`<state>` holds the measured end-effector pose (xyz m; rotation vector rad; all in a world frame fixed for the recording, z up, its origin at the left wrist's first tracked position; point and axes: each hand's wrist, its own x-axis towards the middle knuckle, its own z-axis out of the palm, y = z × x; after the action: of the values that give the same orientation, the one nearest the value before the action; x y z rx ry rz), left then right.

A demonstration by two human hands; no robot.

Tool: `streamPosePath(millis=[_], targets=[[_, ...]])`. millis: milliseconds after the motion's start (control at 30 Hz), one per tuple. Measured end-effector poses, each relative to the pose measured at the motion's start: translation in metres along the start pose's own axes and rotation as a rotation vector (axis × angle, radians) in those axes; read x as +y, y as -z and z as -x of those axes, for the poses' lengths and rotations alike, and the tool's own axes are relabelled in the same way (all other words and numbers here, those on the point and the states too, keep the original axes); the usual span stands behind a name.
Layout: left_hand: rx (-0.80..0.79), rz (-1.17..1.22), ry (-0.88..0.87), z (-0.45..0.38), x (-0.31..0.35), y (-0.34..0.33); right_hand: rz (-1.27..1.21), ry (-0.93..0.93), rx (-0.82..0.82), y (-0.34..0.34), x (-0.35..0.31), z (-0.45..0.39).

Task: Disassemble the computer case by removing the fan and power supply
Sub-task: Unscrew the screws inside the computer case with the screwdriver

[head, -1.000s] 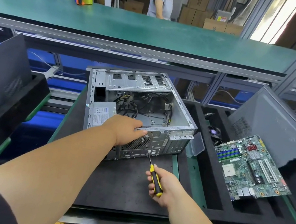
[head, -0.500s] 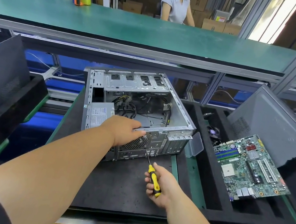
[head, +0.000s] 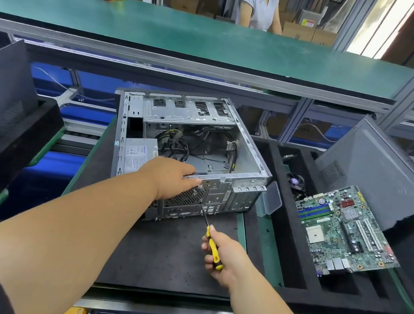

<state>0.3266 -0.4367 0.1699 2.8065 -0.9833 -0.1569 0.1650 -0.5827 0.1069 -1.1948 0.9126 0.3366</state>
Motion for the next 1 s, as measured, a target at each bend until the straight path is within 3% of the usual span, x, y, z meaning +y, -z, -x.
streamPosePath(millis=[300,1000], targets=[[-0.012,-0.017,-0.006,-0.0002,0.0,0.0008,-0.082,-0.045,-0.056,-0.0028,-0.0009,-0.001],[-0.012,-0.015,-0.001,-0.0006,-0.0003,0.0003,0.082,0.035,0.058,-0.0043,-0.0024,0.003]])
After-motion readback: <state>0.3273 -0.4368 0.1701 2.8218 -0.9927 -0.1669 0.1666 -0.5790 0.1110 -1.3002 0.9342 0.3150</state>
